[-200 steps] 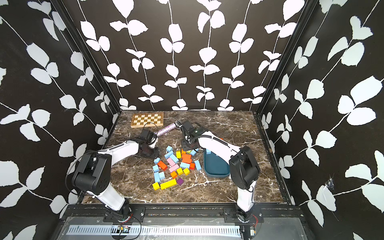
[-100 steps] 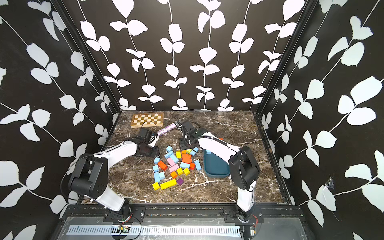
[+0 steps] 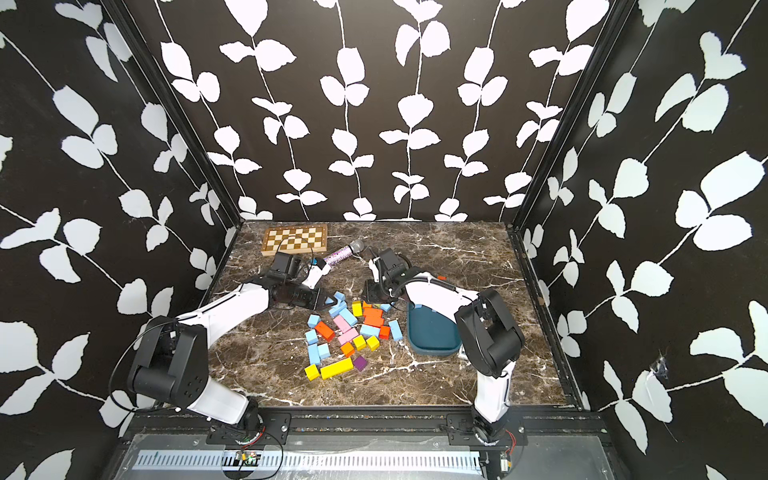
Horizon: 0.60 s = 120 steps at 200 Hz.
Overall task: Pick out the blue building blocks
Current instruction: Pick up the building block from the center of the board.
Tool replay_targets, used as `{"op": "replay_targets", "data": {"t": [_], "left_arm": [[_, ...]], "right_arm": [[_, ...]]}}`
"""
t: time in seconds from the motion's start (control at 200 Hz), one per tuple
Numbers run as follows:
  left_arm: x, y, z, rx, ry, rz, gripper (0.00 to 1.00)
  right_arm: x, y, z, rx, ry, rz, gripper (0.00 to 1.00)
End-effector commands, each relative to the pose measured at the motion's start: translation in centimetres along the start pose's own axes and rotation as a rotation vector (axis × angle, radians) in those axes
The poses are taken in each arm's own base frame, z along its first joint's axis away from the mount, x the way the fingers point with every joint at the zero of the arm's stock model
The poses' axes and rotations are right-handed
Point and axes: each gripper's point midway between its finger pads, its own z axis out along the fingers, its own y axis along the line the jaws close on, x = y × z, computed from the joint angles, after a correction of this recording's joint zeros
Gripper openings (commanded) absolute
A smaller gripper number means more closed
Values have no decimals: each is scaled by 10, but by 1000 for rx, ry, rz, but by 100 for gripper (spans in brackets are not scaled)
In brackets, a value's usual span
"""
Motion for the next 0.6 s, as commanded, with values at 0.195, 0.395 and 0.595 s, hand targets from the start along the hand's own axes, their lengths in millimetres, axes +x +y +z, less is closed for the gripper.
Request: {"op": "replay_targets", "data": {"t": [0.195, 0.395, 0.595], "left_arm": [[-13, -43, -6, 247, -72, -41, 9], [-13, -42, -5, 247, -75, -100, 8], [-17, -44, -5, 260, -84, -153, 6]], "right_arm": [[-23, 30, -37, -126, -212, -288, 45], [-19, 41, -44, -175, -243, -428, 45], [-9, 33, -45, -120, -292, -753, 46]]}}
